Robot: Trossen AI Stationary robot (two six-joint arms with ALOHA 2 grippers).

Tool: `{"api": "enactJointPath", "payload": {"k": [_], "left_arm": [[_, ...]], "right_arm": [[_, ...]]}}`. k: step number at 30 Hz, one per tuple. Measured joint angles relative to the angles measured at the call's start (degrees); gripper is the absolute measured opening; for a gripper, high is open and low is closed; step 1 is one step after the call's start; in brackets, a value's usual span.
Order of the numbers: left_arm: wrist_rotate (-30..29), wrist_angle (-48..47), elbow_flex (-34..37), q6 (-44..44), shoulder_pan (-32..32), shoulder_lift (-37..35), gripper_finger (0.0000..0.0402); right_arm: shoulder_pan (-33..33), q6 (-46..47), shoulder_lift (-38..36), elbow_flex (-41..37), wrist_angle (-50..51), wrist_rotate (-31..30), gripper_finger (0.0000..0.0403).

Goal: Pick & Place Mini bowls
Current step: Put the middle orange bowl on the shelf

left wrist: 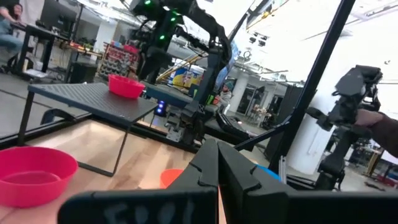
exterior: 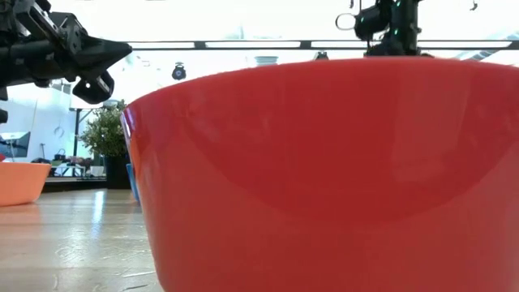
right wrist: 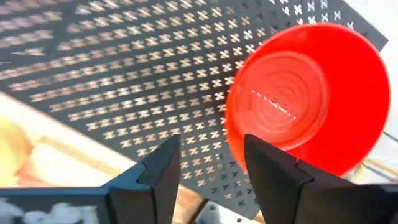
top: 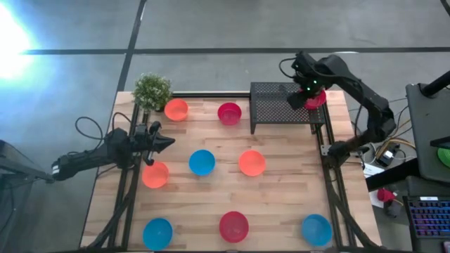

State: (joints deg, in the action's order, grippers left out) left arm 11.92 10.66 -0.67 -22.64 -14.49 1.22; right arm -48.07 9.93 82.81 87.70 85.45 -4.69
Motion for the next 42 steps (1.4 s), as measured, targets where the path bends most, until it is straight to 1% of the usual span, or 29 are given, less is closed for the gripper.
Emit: {"api": "enactJointPath", "payload": {"k": [4, 10, 16, 21, 23, 25, 28, 30, 32, 38, 42], "left_arm": [[0.0, 0.0, 0.0, 0.0, 0.0, 0.0, 0.0000], [-0.3, 0.0, 0.0, 1.8, 0.0, 0.0, 0.0000], [-4.3, 0.1, 0.0, 2.0, 0.0, 0.0, 0.0000], [-5.5, -0.3, -1.2, 2.2, 0.0, 0.0, 0.0000], [-5.5, -1.3, -2.4, 2.8, 0.0, 0.3, 0.0000], [-6.1, -5.3, -4.6, 3.3, 0.0, 1.0, 0.0000], [-9.4, -15.3, -9.4, 5.1, 0.0, 2.9, 0.0000], [-11.3, -23.0, -12.8, 6.2, 0.0, 5.0, 0.0000], [-11.7, -27.9, -16.4, 6.3, 0.0, 7.5, 0.0000], [-11.9, -36.2, -25.8, 6.7, 0.0, 16.0, 0.0000], [-11.9, -42.6, -31.2, 6.0, 0.0, 21.1, 0.0000]], "right_arm": [[2.5, 1.9, -5.1, 0.2, 0.0, 0.7, 0.0143], [8.5, 8.6, -14.0, 0.2, -0.7, 0.6, 0.0098], [18.5, 15.4, -21.1, 0.2, -4.8, 0.2, 0.0047], [27.6, 17.2, -23.9, 0.2, -9.9, -0.6, 0.0014], [31.1, 18.8, -24.4, 0.2, -11.0, -2.1, 0.0010], [34.2, 19.7, -24.5, 0.2, -11.8, -4.0, 0.0009], [37.9, 19.7, -24.2, 0.1, -12.6, -5.8, 0.0008], [39.8, 19.7, -24.1, 0.0, -13.5, -6.0, 0.0008], [41.3, 19.7, -23.7, 0.0, -15.1, -6.0, 0.0008], [45.6, 18.6, -23.1, 0.0, -17.6, -6.4, 0.0008], [48.4, 18.4, -23.0, 0.0, -18.5, -10.5, 0.0008]]}}
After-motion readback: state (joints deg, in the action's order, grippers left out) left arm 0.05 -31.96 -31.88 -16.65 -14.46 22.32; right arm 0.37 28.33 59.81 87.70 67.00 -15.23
